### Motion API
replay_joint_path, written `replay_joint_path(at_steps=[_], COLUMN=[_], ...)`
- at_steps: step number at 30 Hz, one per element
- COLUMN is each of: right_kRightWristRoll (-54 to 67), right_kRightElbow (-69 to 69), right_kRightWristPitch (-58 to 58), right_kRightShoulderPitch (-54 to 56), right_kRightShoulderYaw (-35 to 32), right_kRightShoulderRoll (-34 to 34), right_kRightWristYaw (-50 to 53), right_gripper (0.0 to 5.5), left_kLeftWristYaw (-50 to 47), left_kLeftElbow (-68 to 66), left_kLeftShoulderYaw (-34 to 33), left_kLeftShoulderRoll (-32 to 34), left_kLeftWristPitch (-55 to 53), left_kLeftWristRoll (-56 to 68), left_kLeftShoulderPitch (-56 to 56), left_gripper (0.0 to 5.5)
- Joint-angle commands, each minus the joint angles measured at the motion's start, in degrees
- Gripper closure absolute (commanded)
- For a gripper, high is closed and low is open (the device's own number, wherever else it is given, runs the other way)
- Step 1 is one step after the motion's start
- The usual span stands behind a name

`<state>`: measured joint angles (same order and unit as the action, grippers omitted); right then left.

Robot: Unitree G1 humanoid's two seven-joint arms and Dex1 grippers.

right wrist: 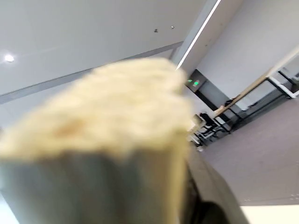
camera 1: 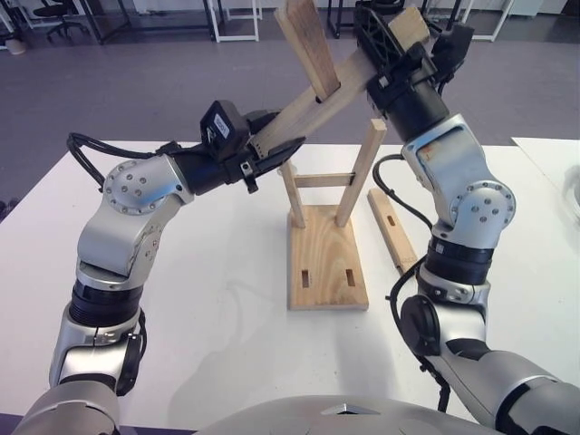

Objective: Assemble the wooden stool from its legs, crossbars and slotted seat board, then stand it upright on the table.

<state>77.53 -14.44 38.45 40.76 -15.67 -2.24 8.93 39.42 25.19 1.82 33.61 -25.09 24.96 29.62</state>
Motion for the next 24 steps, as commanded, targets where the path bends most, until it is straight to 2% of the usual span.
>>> replay_joint_path(at_steps=[1, 5, 8, 13, 17, 22, 24], right_kRightWristRoll=[2.8, 6.6, 7.8, -4.3, -12.8, -21.0, -26.5], right_kRightElbow=[-8.0, -16.6, -20.4, -18.6, -17.4, -20.7, -23.5], right_kRightWristPitch=[0.4, 0.7, 0.4, -2.5, -5.2, -7.1, -7.3], right_kRightShoulderPitch=[-10.7, -27.3, -35.5, -47.1, -50.8, -52.6, -51.7], right_kRightShoulderYaw=[-1.6, -3.9, -4.5, -5.6, -3.9, -0.3, 1.2], right_kRightShoulderRoll=[-1.8, -4.6, -7.6, -12.2, -13.1, -14.6, -17.6], right_kRightWristYaw=[4.5, 6.5, 7.4, 1.7, -3.1, -3.8, -4.0], right_gripper=[4.47, 4.47, 4.47, 4.47, 4.47, 4.46, 4.45], left_kLeftWristYaw=[1.2, -0.1, -2.7, -6.0, -8.8, -10.9, -12.0], left_kLeftElbow=[4.6, 9.1, 9.9, 6.3, 4.7, 4.2, 4.1], left_kLeftShoulderYaw=[2.1, 5.9, 5.2, 3.8, 1.7, -0.5, -1.9], left_kLeftShoulderRoll=[0.2, -0.3, -0.4, -0.8, -2.4, -4.0, -4.6], left_kLeftWristPitch=[-2.4, -4.6, -3.9, -2.0, -2.3, -2.3, -2.5], left_kLeftWristRoll=[1.6, 1.6, -0.4, -4.2, -5.0, -5.1, -5.1], left_kLeftShoulderPitch=[-4.6, -14.5, -21.6, -30.6, -30.6, -30.5, -30.3], left_gripper=[2.74, 2.07, 1.71, 0.93, 0.27, 0.25, 0.25])
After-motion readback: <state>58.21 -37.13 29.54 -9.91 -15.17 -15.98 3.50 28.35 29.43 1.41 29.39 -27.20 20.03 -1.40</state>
